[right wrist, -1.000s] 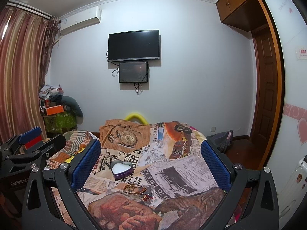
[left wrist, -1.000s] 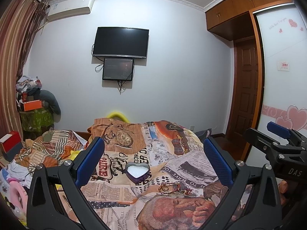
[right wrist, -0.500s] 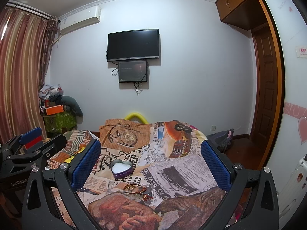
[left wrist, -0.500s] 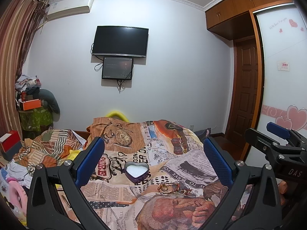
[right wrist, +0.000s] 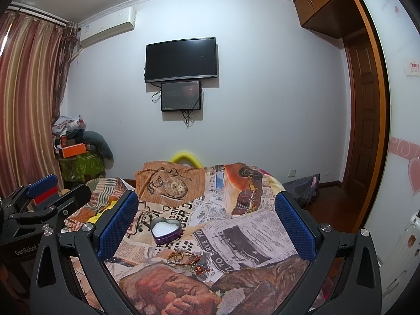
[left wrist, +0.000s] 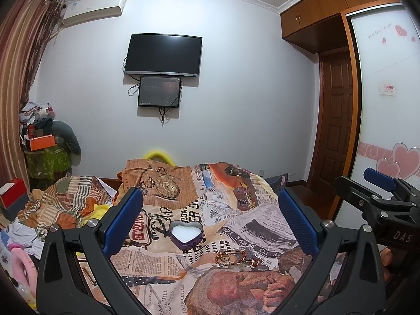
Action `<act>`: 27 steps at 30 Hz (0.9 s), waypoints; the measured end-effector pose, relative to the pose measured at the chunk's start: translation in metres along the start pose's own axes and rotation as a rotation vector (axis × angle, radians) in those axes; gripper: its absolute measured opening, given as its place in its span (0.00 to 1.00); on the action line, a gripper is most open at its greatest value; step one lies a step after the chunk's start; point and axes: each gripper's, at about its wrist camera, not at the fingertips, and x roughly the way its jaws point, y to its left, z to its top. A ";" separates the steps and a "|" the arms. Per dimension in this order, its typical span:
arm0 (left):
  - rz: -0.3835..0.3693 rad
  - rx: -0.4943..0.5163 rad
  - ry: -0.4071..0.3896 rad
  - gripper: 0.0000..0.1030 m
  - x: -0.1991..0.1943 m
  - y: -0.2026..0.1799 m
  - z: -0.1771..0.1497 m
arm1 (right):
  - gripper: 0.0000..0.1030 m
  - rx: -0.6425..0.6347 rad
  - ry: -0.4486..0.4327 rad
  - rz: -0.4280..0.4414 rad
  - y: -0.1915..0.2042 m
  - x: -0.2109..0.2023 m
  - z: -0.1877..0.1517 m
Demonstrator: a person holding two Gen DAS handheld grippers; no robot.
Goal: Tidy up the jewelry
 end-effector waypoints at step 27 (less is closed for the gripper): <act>0.026 -0.008 0.292 1.00 0.099 0.020 -0.049 | 1.00 -0.022 0.227 -0.082 -0.026 0.062 -0.041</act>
